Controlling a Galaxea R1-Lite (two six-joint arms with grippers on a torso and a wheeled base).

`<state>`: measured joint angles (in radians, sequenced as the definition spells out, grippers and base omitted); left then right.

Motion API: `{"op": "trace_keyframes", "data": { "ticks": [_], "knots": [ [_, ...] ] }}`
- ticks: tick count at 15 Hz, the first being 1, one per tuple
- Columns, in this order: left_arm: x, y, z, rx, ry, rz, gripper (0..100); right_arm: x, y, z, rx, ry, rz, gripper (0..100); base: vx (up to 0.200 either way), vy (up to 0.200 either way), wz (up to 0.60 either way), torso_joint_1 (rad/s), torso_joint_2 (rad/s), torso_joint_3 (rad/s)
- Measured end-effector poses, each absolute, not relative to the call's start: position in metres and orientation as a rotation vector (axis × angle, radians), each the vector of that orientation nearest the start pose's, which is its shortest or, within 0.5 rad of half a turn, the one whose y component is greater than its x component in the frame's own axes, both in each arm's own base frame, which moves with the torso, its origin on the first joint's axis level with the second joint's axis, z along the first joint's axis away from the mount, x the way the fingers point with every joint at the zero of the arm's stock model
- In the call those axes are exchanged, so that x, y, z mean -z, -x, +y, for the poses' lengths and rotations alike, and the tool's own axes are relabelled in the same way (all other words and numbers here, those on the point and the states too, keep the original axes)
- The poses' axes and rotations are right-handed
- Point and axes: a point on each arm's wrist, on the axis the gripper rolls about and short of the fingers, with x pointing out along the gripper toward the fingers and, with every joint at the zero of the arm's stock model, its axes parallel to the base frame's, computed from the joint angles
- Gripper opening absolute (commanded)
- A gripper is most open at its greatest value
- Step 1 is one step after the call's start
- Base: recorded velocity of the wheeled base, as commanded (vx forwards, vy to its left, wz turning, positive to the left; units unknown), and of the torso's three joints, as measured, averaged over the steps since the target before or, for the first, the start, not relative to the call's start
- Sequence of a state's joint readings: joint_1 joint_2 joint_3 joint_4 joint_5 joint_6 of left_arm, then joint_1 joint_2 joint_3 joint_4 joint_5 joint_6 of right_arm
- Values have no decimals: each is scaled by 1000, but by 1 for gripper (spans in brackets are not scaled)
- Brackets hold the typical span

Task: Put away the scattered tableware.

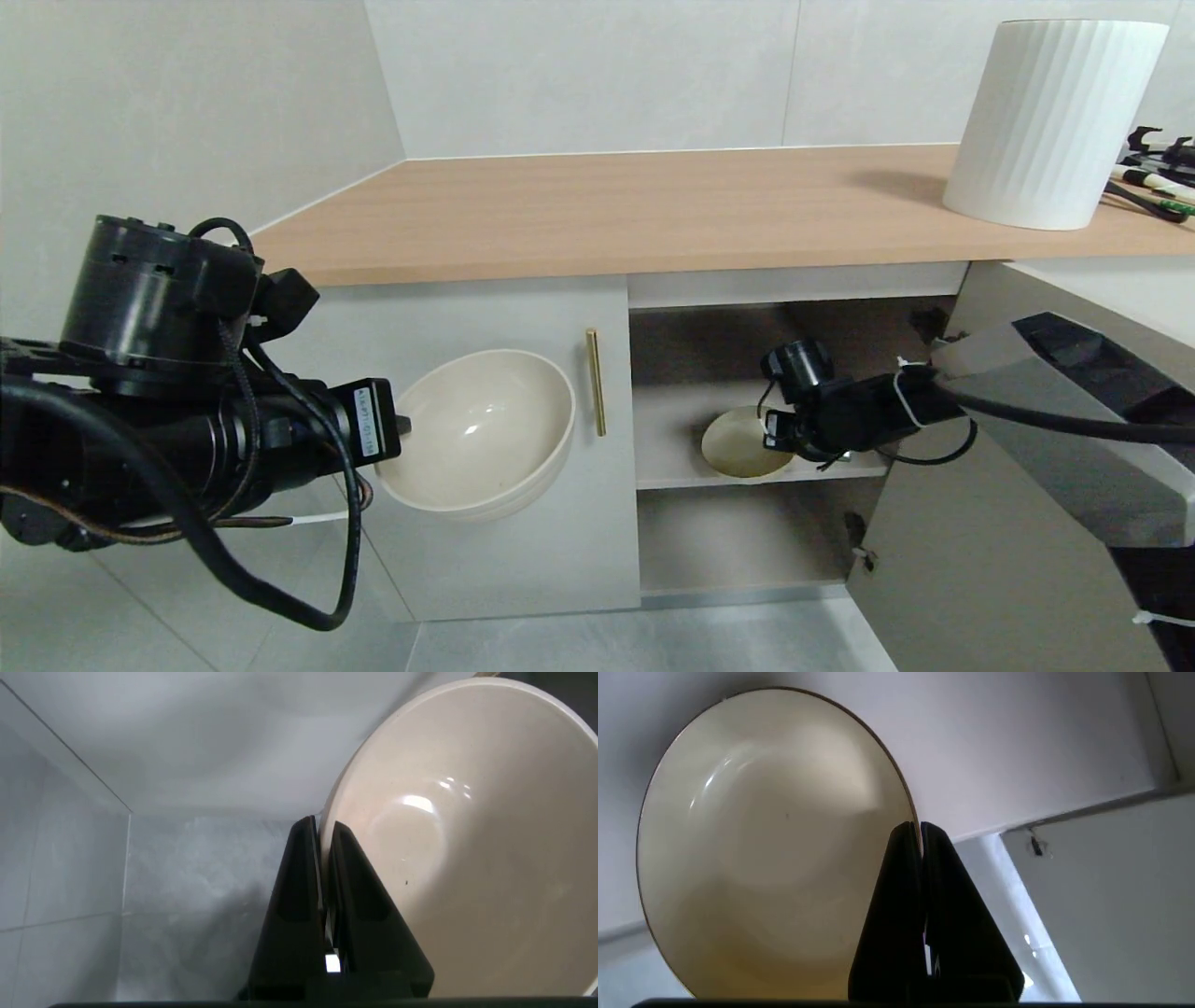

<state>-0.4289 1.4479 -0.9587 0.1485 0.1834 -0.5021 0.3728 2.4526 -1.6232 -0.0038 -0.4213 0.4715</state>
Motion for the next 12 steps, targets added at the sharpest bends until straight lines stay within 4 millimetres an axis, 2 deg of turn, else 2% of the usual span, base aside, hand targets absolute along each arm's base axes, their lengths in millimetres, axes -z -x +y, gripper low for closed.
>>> {"op": "trace_keyframes", "data": {
  "ticks": [6,12],
  "knots": [
    [-220,-215,-96,83,288,656,0,-20,-470,163,290,-163,675,0,0,0,0,0,0,0],
    [-219,-217,-97,83,285,662,0,-7,-482,165,301,-168,660,0,0,0,0,0,0,0]
  ]
}}
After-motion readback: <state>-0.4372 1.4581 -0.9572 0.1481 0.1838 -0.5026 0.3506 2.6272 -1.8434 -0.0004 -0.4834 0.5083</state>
